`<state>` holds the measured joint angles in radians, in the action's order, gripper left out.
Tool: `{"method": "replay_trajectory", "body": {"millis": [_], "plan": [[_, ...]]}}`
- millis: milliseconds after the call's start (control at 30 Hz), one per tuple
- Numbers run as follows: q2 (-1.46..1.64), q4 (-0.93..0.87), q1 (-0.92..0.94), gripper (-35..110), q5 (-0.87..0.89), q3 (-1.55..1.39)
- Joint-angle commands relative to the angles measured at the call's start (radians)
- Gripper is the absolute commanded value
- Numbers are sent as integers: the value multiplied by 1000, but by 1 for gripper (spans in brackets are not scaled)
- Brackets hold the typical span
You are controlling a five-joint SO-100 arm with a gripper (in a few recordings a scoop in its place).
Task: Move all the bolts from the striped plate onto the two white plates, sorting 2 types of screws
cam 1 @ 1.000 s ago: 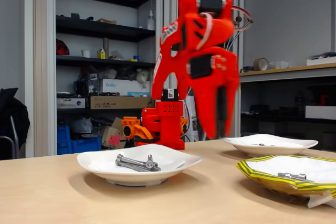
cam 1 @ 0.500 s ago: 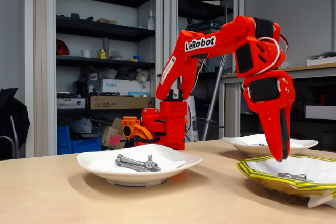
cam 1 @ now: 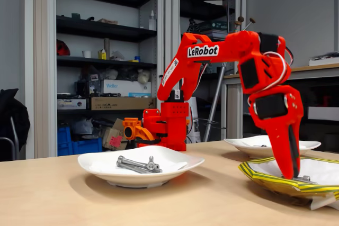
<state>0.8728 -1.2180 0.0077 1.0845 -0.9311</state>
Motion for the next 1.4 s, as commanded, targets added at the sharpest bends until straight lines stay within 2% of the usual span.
{"method": "replay_trajectory", "body": {"millis": [0,567,1133,1367], "plan": [[-3,20,-8,10,20,23],[-57,20,-8,8,18,44],[15,-21,-112,10,150,35],[15,-32,-86,0,152,25]]}}
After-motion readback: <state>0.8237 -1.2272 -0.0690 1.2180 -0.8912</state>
